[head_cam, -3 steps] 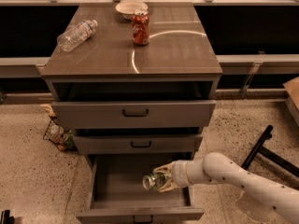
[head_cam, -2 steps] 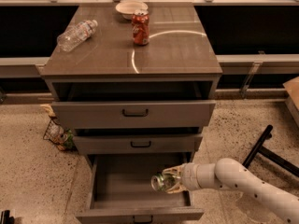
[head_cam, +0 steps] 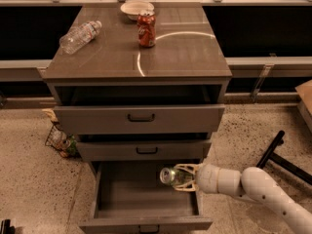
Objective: Pick green can from bottom drawer and place on counter
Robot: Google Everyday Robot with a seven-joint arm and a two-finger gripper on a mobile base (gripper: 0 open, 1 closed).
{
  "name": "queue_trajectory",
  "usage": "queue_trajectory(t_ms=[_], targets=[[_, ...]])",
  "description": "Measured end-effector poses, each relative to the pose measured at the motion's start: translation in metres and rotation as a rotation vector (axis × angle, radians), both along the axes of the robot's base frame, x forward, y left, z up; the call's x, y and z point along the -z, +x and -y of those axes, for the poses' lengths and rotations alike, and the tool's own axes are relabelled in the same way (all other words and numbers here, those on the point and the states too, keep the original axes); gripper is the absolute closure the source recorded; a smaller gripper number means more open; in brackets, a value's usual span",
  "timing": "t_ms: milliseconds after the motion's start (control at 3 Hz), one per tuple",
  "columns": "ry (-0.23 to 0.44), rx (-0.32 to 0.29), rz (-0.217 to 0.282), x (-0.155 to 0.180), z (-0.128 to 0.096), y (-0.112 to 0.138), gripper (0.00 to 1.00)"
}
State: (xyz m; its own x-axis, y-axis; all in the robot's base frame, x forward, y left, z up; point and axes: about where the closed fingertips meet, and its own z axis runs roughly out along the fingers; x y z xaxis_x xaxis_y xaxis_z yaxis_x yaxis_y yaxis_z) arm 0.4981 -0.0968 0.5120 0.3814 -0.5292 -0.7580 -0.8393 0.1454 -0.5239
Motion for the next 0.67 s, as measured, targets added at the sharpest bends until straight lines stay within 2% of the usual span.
queue_trajectory(t_ms=[333,667], targets=[[0.179,0.106,0.015,-0.059,0.028,0.009,1.00],[0.362,0.171,0.001,-0.115,0.053,0.015,1.00]])
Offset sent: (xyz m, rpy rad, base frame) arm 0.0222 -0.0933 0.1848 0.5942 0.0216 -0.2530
